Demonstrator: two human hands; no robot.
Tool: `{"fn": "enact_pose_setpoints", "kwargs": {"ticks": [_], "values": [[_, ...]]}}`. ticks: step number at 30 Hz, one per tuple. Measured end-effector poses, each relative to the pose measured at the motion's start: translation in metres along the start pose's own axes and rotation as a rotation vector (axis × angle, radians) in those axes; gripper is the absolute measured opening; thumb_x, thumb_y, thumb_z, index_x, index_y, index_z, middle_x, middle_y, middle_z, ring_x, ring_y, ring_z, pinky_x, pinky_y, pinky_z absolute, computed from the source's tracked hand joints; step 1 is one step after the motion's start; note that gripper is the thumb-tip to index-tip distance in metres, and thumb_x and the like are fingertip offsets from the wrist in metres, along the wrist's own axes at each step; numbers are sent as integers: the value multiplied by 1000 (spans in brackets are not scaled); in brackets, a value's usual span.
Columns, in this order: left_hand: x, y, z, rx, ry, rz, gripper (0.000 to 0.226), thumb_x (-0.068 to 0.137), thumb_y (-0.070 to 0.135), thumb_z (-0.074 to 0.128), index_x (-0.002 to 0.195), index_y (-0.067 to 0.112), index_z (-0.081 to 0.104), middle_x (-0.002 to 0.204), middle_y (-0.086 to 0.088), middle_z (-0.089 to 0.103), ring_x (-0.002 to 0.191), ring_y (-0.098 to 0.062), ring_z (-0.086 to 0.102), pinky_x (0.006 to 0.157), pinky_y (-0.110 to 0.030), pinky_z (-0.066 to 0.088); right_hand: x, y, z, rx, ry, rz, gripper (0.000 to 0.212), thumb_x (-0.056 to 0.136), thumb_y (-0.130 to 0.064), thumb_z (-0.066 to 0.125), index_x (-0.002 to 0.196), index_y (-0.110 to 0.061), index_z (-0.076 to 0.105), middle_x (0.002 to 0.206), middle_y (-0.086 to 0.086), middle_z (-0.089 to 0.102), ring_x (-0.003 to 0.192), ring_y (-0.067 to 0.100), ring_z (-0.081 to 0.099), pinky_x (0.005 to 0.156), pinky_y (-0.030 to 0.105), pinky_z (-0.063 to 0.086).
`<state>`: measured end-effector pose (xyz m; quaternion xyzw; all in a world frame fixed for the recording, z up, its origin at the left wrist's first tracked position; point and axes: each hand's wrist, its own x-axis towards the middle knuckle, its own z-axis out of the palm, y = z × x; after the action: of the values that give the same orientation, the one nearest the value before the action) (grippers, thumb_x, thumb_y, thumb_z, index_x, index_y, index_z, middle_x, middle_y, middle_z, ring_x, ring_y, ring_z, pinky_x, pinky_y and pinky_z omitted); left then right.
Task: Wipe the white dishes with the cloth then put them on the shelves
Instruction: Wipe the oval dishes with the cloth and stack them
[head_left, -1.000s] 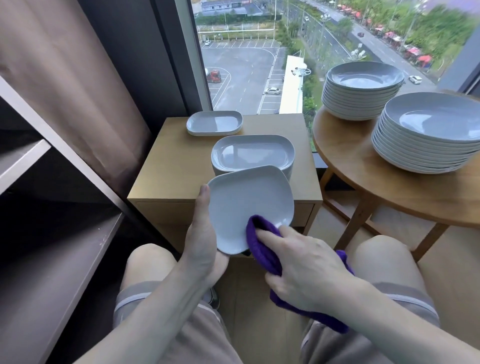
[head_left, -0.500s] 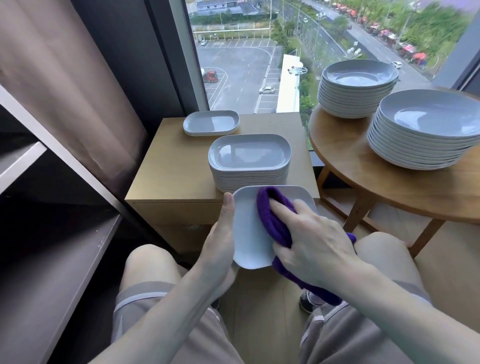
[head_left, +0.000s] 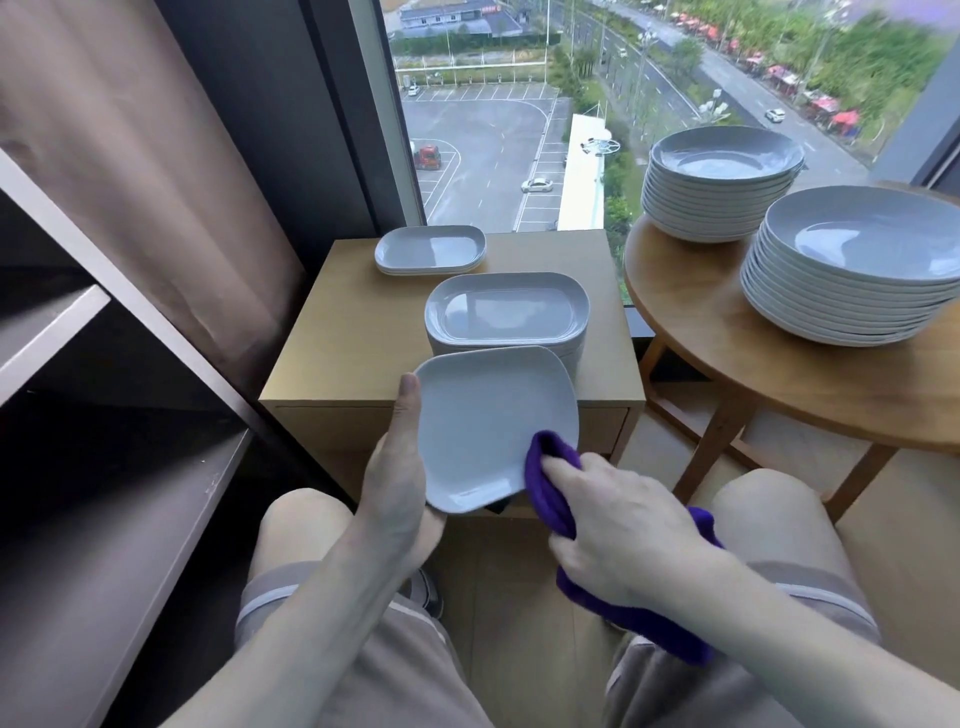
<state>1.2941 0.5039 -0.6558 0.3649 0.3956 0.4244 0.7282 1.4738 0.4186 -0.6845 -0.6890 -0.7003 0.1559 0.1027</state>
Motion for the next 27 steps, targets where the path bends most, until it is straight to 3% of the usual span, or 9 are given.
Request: {"fn": "enact_pose_setpoints", "kwargs": {"ticks": [2, 5, 8, 12, 17, 21, 24, 27], "values": [[-1, -6, 5, 12, 29, 0, 69, 97, 66, 45, 138, 14, 64, 134, -17, 70, 123, -35, 68, 90, -41, 61, -6, -14, 2, 16, -17, -111, 62, 84, -50, 57, 137, -35, 29, 117, -2, 56, 91, 25, 64, 75, 39, 59], [-5, -16, 13, 83, 54, -9, 67, 90, 72, 54, 122, 16, 76, 124, -17, 74, 115, -32, 72, 85, -36, 62, -16, -37, 2, -34, 34, -273, 63, 82, -49, 51, 140, -31, 33, 106, 1, 55, 74, 27, 61, 59, 39, 55], [-7, -24, 13, 152, 10, -91, 83, 72, 88, 66, 109, 16, 82, 113, -18, 77, 104, -32, 76, 83, -37, 61, -22, -45, -3, -48, 101, -291, 61, 83, -50, 46, 140, -29, 41, 100, -1, 52, 68, 26, 59, 50, 36, 48], [-10, -27, 17, 172, -69, -85, 92, 58, 93, 70, 107, 17, 82, 113, -17, 77, 109, -29, 74, 88, -36, 61, -12, -32, -15, -89, 209, -223, 73, 78, -44, 62, 145, -28, 39, 107, 1, 55, 74, 27, 64, 53, 35, 52], [-10, -21, 20, 143, -80, -33, 69, 79, 70, 61, 122, 18, 75, 124, -14, 75, 114, -29, 72, 86, -36, 62, 4, -6, -22, -39, 257, -78, 72, 82, -46, 52, 148, -32, 27, 114, 2, 55, 80, 30, 64, 62, 37, 54], [-8, -11, 11, 84, -78, 31, 47, 94, 63, 52, 117, 33, 79, 130, -11, 73, 119, -30, 71, 93, -45, 61, 14, 29, -24, -2, 206, 134, 66, 89, -42, 56, 145, -33, 22, 121, 4, 55, 95, 32, 64, 77, 41, 55], [-6, -7, 6, 43, -63, 16, 50, 98, 59, 43, 121, 30, 77, 131, -9, 73, 120, -28, 70, 92, -44, 61, 13, 26, -20, -72, 145, 133, 64, 90, -43, 56, 145, -30, 26, 109, 0, 52, 84, 25, 60, 70, 34, 51], [-3, -5, 3, -14, -58, 5, 58, 100, 59, 40, 139, 21, 62, 133, -11, 71, 121, -29, 70, 88, -42, 63, 5, 8, -11, -28, 79, 72, 59, 88, -44, 59, 139, -30, 30, 105, -2, 50, 80, 22, 56, 67, 31, 49]]}}
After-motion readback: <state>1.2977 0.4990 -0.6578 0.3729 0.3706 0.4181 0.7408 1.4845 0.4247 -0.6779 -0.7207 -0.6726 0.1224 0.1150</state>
